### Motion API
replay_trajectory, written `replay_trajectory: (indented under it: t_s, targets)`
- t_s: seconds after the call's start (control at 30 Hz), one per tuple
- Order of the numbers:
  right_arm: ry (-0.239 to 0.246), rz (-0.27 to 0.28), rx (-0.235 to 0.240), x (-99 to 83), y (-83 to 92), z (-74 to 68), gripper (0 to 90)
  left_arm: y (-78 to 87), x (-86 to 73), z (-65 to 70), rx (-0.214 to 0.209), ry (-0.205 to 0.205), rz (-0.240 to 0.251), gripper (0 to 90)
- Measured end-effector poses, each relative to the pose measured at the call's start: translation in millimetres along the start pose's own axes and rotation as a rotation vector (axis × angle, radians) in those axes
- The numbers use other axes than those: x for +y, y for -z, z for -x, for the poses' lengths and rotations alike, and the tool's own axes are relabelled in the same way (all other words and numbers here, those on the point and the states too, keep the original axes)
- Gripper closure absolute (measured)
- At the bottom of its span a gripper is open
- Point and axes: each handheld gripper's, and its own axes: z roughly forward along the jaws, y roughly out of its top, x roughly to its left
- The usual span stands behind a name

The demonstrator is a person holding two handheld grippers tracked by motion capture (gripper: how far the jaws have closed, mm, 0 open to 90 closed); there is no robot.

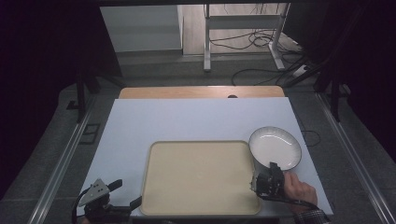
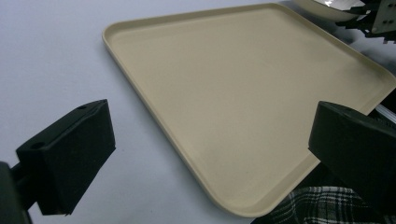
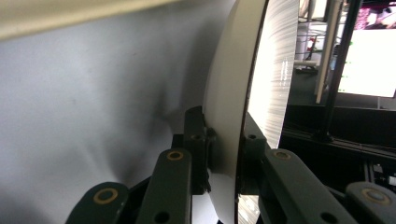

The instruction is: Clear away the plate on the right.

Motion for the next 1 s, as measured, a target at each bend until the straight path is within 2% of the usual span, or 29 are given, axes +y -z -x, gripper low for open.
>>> replay_trajectory:
  t_s: [0.2,0.47,0.7,0.73,0.77,0.8,0.93,0.97,1.0]
  targets:
    - [-0.015,0.023,-0.017,5.3,9.5,1.4,78.5,-0.1,0.0,0.0,0.000,0.000,-0.001,0.2]
    - [0.019,0.065,-0.034,16.6,21.7,-0.3,78.1,-0.1,0.1,-0.1,0.000,0.001,-0.001,0.2]
    - [0.048,0.127,-0.048,31.1,36.5,-4.3,77.7,-0.1,0.1,-0.1,0.000,0.001,-0.002,0.2]
    - [0.051,0.132,-0.005,33.1,38.1,-3.6,77.6,-0.1,0.1,-0.1,0.000,0.001,-0.002,0.2]
    - [0.051,0.132,-0.005,33.1,38.1,-3.6,77.6,-0.1,0.1,-0.1,0.000,0.001,-0.002,0.2]
    - [0.045,0.177,-0.006,36.6,39.9,-5.6,77.5,-0.2,0.1,-0.1,0.000,0.002,-0.002,0.2]
    - [0.068,0.208,0.007,44.8,46.7,-7.8,77.3,-0.2,0.1,-0.2,0.000,0.002,-0.003,0.2]
    - [0.070,0.202,-0.003,47.3,49.6,-8.6,77.3,-0.3,0.1,-0.1,0.000,0.003,-0.003,0.2]
    - [0.066,0.227,-0.005,49.1,49.3,-10.1,77.3,-0.2,0.1,-0.1,0.000,0.002,-0.003,0.2]
